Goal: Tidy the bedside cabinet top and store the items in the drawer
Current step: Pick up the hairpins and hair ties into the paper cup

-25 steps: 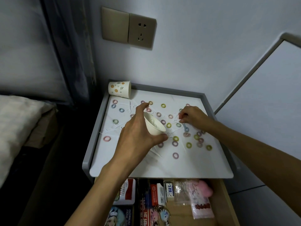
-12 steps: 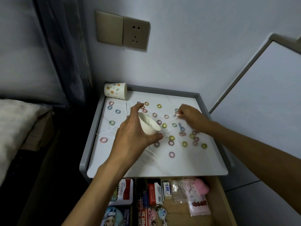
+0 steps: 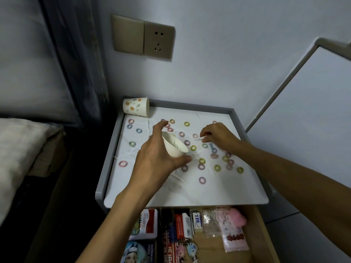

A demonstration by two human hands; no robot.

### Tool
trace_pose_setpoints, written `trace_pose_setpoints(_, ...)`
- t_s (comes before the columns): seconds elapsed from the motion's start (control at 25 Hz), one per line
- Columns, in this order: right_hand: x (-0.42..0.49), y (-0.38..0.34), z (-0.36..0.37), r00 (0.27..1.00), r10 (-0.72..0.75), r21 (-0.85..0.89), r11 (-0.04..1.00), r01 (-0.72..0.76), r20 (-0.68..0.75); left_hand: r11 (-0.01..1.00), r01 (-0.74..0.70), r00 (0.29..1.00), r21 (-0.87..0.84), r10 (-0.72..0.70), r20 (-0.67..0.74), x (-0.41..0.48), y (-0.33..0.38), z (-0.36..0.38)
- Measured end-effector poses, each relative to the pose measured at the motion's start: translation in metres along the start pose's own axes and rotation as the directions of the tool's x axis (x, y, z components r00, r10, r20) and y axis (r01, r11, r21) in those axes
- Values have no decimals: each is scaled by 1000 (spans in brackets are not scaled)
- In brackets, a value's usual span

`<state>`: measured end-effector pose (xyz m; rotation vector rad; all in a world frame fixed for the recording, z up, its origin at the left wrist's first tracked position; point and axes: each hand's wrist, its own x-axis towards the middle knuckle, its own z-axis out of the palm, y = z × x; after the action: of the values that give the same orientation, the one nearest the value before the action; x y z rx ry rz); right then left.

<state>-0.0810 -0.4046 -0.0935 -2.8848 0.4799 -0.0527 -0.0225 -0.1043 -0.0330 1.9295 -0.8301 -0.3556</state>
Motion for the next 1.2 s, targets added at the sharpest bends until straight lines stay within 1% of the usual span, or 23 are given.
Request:
trace_pose_setpoints(0.12, 1, 1, 3, 999, 0, 45, 999, 2, -43, 1000, 9, 1000, -3, -9, 5, 1, -1, -1)
trace_pose_setpoints(0.2, 1, 2, 3, 1000, 9, 42, 999, -8, -21, 1000, 16, 1000, -2, -16, 7, 1, 0, -2)
trace_pose_setpoints(0.28, 2, 2, 5, 1000, 7, 3, 1000, -7, 19, 1000, 12, 1000, -4, -12, 14, 1, 0, -1)
trace_pose_setpoints(0.36, 0, 2, 8, 999, 37, -5, 999, -37, 26, 1000, 5, 1000, -3, -5, 16, 0, 1, -1)
trace_pose_setpoints(0.44, -7, -1, 2, 995, 93, 10, 996, -93, -19, 1000, 3, 1000, -5, -3, 11, 0, 1, -1)
trace_pose_setpoints(0.48, -11, -5, -6, 992, 102, 25, 995, -101, -68, 1000, 5, 1000, -5, -5, 8, 0, 1, -1)
trace_pose_setpoints(0.52, -15, -12, -17, 987, 102, 77, 993, -93, -122, 1000, 8, 1000, -6, -8, 6, 0, 1, -2)
trace_pose_setpoints(0.56, -18, -22, -32, 981, 89, 170, 984, -59, -173, 1000, 10, 1000, -6, -10, 6, 1, 0, -2)
trace_pose_setpoints(0.64, -23, -50, -65, 974, 30, 338, 940, 50, -225, 1000, 13, 1000, -3, -13, 9, 1, 0, -1)
trace_pose_setpoints(0.68, -25, -67, -82, 977, -28, 377, 920, 109, -213, 1000, 12, 1000, -1, -12, 12, 1, 1, 0)
trace_pose_setpoints(0.72, -26, -85, -95, 978, -114, 380, 908, 174, -177, 1000, 10, 1000, 0, -10, 14, 1, 2, 1)
trace_pose_setpoints(0.76, -28, -103, -104, 968, -217, 352, 903, 247, -123, 1000, 8, 1000, 0, -8, 16, 0, 3, 2)
trace_pose_setpoints(0.84, -31, -135, -109, 919, -393, 250, 892, 378, 14, 1000, 10, 1000, -3, -10, 20, 0, 3, 4)
trace_pose_setpoints(0.92, -34, -155, -105, 866, -486, 180, 868, 462, 120, 1000, 5, 1000, -14, -5, 21, 1, 2, 3)
trace_pose_setpoints(0.96, -35, -157, -104, 855, -503, 181, 859, 479, 122, 1000, 1, 1000, -23, -1, 16, 1, 2, 2)
trace_pose_setpoints(1.0, -34, -154, -104, 862, -500, 205, 855, 477, 79, 1000, 1, 1000, -29, -1, 9, 1, 2, 1)
trace_pose_setpoints(1.04, -30, -147, -104, 884, -467, 240, 858, 455, -6, 1000, 2, 1000, -29, -2, 0, 0, 3, -1)
trace_pose_setpoints(1.08, -26, -134, -104, 912, -397, 275, 870, 409, -101, 1000, 4, 1000, -22, -4, -9, 0, 3, -2)
trace_pose_setpoints(1.12, -19, -117, -101, 942, -295, 292, 897, 331, -161, 1000, 7, 1000, -11, -8, -15, -1, 3, -4)
trace_pose_setpoints(1.16, -11, -96, -94, 970, -181, 268, 938, 220, -163, 1000, 10, 1000, -3, -10, -17, -2, 3, -6)
trace_pose_setpoints(1.2, -4, -73, -83, 991, -75, 177, 980, 93, -109, 1000, 11, 1000, -2, -11, -14, -3, 3, -7)
